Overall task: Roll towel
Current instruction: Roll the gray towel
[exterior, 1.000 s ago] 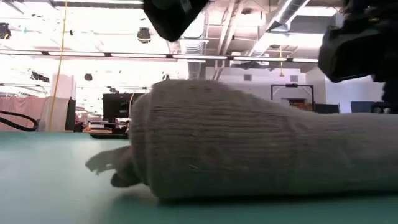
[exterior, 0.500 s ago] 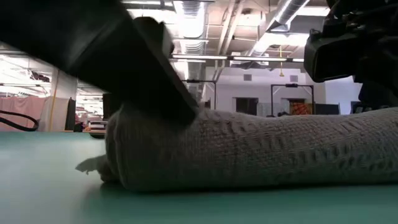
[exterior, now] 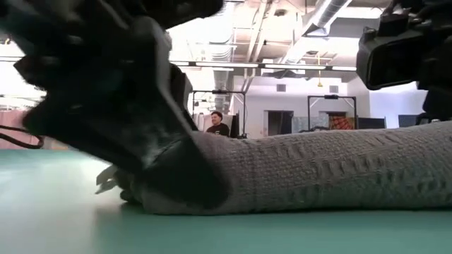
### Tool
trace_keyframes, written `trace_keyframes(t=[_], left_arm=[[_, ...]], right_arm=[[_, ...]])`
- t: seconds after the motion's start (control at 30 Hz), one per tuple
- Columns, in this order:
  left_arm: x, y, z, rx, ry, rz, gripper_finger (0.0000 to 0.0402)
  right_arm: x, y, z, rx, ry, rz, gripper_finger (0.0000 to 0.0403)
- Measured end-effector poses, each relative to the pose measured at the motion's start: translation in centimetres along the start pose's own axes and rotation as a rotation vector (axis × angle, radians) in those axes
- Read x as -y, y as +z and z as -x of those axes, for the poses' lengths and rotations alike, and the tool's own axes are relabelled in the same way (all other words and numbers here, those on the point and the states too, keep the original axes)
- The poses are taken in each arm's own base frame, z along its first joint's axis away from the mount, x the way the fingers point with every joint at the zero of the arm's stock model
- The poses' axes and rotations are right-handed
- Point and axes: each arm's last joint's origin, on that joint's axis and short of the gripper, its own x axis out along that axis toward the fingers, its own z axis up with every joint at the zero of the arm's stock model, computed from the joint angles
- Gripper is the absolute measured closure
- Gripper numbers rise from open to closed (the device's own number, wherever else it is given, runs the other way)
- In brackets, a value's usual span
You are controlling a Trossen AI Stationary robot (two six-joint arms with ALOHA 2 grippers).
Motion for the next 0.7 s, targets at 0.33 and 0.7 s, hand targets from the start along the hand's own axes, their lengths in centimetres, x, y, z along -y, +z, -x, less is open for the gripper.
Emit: trace_keyframes(t=[0.33,0.7], left_arm=[[-2.5,2.6,-0.3,-0.179,-0.378,0.155,0.0386],[-7.7,4.5,-1.9,-0.414,-0.64,0.432,0.0388]], right_arm=[[-0.8,-1.6,-0.5,0.054,-0.039,-0.001,0.0378],[-0.3,-2.4,-0.6,0.086,-0.147,-0.03,0.0378]])
